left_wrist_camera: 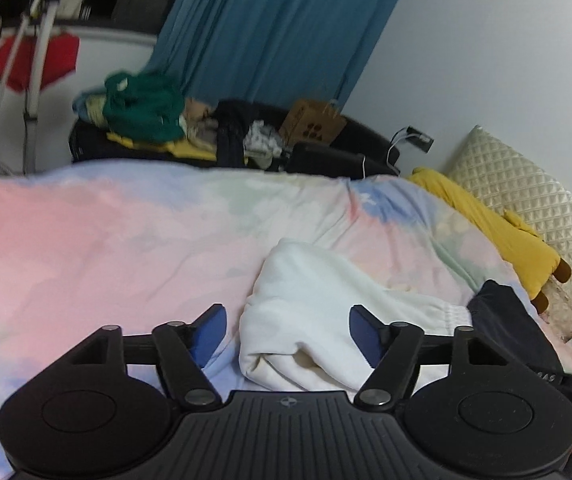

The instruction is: Fold clothes

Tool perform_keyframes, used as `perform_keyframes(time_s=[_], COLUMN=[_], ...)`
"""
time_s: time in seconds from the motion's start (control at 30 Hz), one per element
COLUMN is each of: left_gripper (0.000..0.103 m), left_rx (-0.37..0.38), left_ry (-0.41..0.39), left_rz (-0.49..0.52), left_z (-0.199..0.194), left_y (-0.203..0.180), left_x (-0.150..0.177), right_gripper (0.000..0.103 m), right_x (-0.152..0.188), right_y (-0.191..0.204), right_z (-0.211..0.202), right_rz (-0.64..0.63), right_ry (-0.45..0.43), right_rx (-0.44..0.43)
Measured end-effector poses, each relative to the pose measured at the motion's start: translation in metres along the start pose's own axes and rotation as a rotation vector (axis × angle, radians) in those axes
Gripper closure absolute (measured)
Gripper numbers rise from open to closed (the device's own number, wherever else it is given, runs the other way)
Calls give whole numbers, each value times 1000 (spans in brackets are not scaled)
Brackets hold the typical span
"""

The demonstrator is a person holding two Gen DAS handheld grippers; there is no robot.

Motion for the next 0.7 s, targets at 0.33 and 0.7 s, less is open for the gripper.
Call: perform_keyframes(time_s=[0.33,0.7], left_gripper=[2,0], left_rx=[-28,-145], left_ry=[-112,-240], left_rz=[114,175], left_z=[-143,-237], left_y=[-20,-13], left_x=[9,50], right_gripper=[20,21], right_x=[22,76], right_y=[97,164], right_z=[-103,-166], right_rz=[-294,-539], right_ry=[-72,-205], right_rx=[-57,-70])
Point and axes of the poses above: each gripper's, at about its wrist camera, not at the fingertips, and z roughly the way its jaws point, y to its left, x to its underside, the point moved 9 cm from there along z, roughly the way its jaws point, and after that the axes turned 13 degrees about -x, right-handed, at the moved point
